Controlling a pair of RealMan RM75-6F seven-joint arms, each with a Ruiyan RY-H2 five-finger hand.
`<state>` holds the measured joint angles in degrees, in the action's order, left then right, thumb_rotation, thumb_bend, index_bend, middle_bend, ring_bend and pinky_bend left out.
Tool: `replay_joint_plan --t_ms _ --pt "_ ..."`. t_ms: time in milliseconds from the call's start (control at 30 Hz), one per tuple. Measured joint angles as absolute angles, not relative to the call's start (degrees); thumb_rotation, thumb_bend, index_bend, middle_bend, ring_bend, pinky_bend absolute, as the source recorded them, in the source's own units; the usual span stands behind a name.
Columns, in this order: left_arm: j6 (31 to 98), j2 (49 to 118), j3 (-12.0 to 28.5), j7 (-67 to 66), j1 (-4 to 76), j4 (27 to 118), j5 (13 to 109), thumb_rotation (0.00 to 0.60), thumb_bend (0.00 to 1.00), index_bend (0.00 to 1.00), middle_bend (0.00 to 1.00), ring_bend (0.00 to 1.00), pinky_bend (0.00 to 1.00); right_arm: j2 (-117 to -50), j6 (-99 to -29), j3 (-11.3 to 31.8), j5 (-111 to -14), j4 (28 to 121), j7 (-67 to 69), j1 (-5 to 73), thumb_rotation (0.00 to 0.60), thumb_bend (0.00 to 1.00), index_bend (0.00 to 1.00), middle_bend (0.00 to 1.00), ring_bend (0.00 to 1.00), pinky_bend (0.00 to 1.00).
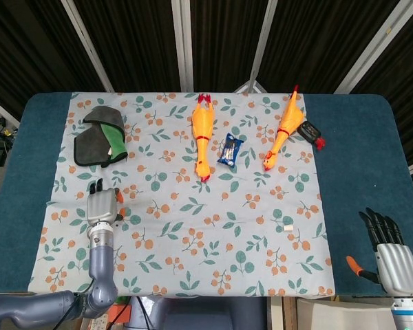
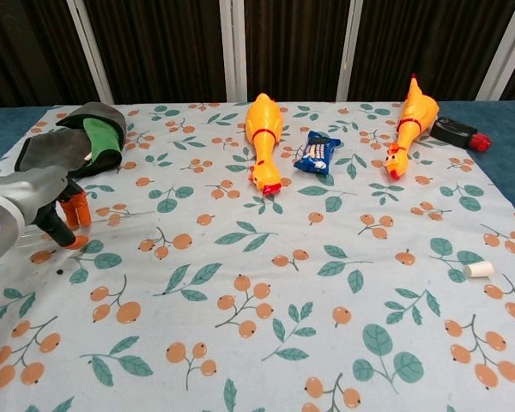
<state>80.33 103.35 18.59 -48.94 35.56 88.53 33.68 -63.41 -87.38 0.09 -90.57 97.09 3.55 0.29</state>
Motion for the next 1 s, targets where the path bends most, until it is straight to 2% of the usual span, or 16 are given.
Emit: replay_joint_plan --t_ms 267,400,600,1000 --pt "80.28 100.4 20.12 -48.43 36.03 92.77 34.64 0.6 0.68 0.62 0.44 0.02 0.0 -63.43 -87.5 0.11 -90.61 97.17 3.45 0.23 0.6 0.28 0.0 0.0 0.0 0.0" --pt "79.91 99.13 20.09 -47.52 36.1 94.25 35.94 0.6 0.74 0.64 0.48 0.04 0.0 -63.42 -87.57 0.12 -90.64 97.18 3.41 0.2 0.6 0.28 0.0 0.0 0.0 0.0" --pt "78.38 97.42 17.91 -43.46 35.62 94.95 41.86 0.6 0.81 0.65 0.52 0.06 0.0 -63.42 -87.63 0.11 -90.66 97.23 3.33 0.15 0.6 0.28 0.0 0.0 0.0 0.0" --pt "75.27 94.2 14.28 -34.38 33.99 94.61 50.73 0.6 0.82 0.65 0.52 0.06 0.0 -63.72 -87.61 0.01 -92.51 97.14 1.92 0.71 0.6 0.28 0.0 0.0 0.0 0.0"
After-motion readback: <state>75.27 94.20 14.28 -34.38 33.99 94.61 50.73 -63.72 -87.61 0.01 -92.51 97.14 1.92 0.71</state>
